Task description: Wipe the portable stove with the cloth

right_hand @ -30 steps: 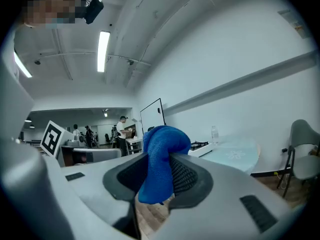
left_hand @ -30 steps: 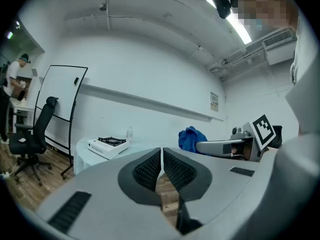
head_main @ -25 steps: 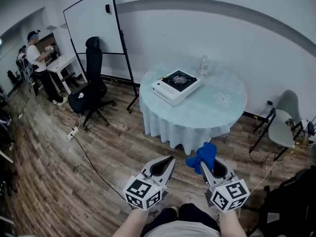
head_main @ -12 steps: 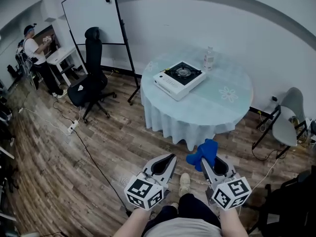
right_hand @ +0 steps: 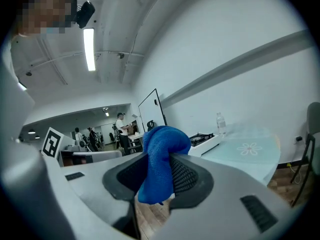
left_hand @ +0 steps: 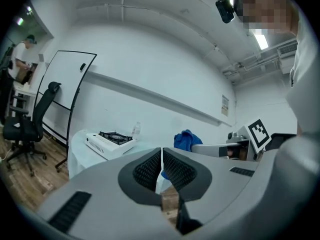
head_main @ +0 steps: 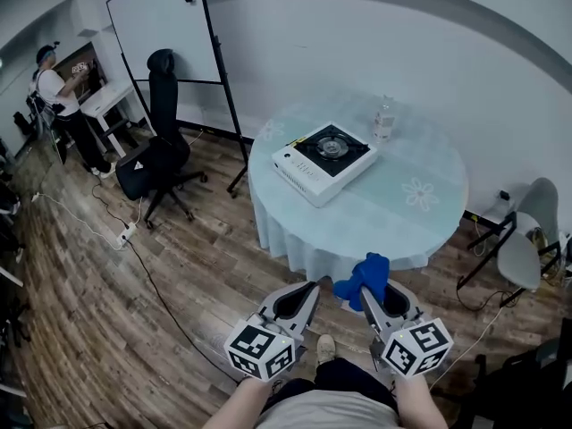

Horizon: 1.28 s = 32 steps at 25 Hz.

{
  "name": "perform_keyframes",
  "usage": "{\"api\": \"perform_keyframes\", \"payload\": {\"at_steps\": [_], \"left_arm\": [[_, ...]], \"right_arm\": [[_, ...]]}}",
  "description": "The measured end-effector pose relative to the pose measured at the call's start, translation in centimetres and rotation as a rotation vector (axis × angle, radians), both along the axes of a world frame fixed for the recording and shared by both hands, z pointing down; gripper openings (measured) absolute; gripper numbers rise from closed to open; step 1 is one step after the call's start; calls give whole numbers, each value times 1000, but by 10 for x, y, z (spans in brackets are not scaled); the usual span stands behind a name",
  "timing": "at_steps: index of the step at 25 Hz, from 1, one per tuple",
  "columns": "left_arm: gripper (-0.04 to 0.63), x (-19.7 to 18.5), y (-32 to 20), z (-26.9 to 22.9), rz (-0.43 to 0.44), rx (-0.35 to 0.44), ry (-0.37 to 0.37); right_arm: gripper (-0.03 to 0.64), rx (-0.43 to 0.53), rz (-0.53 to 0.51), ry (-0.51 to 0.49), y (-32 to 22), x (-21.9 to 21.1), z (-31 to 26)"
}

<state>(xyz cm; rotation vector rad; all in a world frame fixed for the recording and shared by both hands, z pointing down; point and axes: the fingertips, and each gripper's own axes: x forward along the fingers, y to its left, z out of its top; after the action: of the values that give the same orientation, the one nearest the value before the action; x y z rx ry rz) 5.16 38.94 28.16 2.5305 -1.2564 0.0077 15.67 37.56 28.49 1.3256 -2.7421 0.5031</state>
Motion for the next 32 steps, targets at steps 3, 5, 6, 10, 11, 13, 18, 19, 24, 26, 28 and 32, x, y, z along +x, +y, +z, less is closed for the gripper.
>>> {"api": "perform_keyframes", "payload": {"at_steps": [3, 5, 6, 10, 11, 13, 18, 19, 24, 26, 28, 32], "left_arm": [[29, 2, -31, 3, -9, -9, -15], [29, 3, -52, 4, -14, -11, -23], [29, 5, -63, 5, -13, -13, -28], [29, 13, -97, 7, -11, -19, -50], [29, 15, -103, 6, -12, -16, -51], [29, 19, -116, 6, -13, -12, -53], [29, 25, -139, 12, -20, -35, -49], [29, 26, -143, 15, -19, -42, -45], [29, 20, -162, 23, -16, -64, -25], [29, 14, -174, 23, -15, -64, -26], [29, 8, -190, 24, -10, -69, -21], [29, -6, -227, 36, 5, -95, -31]], "right_arm": [[140, -7, -37, 3, -30, -1, 2], [140, -10, -50, 15, -50, -1, 6], [141, -13, -51, 23, -60, 0, 8], [141, -15, -62, 52, -94, 9, 15], [141, -16, -66, 54, -101, 11, 17], [141, -19, -74, 53, -115, 14, 20], [141, -22, -86, 37, -136, 16, 21], [141, -20, -87, 42, -139, 16, 22], [141, -53, -75, 25, -159, 19, 34], [141, -61, -58, 13, -172, 22, 34], [141, -62, -33, 20, -187, 23, 36], [141, -81, 0, 19, -220, 12, 44]]}}
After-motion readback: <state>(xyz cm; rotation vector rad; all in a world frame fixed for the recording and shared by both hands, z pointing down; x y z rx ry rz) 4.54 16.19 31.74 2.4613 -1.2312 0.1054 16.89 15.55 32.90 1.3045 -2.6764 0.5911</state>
